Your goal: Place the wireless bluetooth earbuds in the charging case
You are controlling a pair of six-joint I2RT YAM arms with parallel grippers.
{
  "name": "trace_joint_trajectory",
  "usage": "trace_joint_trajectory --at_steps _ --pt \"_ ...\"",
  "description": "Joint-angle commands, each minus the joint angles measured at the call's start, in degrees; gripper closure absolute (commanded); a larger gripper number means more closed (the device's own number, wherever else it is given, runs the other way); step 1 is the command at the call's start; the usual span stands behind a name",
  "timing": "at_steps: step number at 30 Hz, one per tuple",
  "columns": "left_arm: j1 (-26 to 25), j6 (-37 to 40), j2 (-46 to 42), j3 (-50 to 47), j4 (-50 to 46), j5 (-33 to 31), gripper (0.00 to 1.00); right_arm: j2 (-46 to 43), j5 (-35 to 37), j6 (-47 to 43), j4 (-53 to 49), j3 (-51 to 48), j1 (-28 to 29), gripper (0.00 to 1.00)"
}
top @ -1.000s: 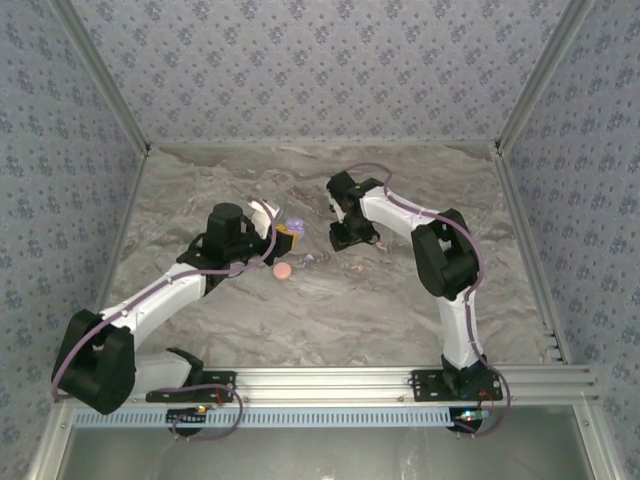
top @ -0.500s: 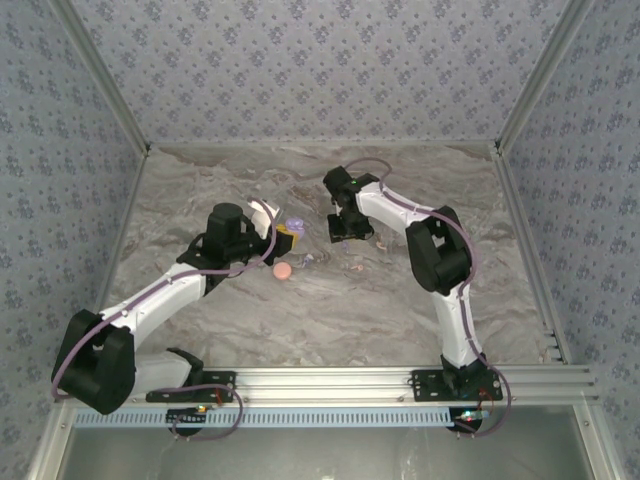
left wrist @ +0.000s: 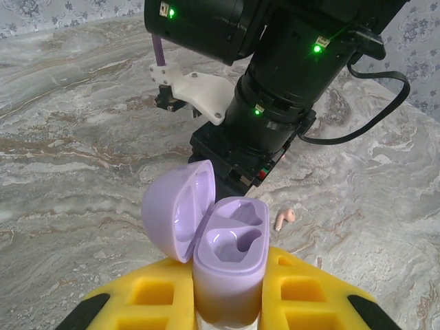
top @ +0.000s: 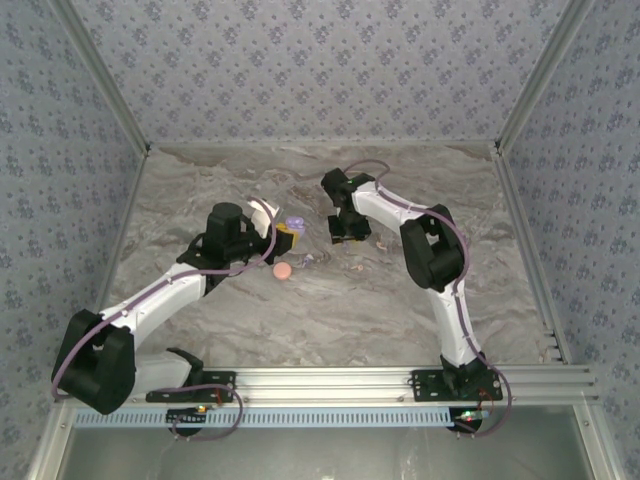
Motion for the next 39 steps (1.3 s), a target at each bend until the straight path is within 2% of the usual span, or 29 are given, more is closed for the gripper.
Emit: trace_joint_trajectory --at_steps 1,17,31,39 --pt "-0.4 -0.1 0.2 1.0 1.4 0.1 0.82 1.3 1.1 1.0 -2.9 1.9 0.6 0.62" --pt "-0.4 -0.3 0.1 0.9 1.5 0.2 0.82 3.7 2.3 0.9 -4.0 2.5 1.2 0.66" --pt "-0.4 -0.7 0.6 0.7 1.4 0.2 0.82 4.0 3.2 -2.5 -2.7 1.7 1.1 0.77" --pt "-1.0 -2.4 2.8 0.4 3.3 0.0 0.82 1.3 0.4 -6.2 1.1 -2.2 0.0 0.77"
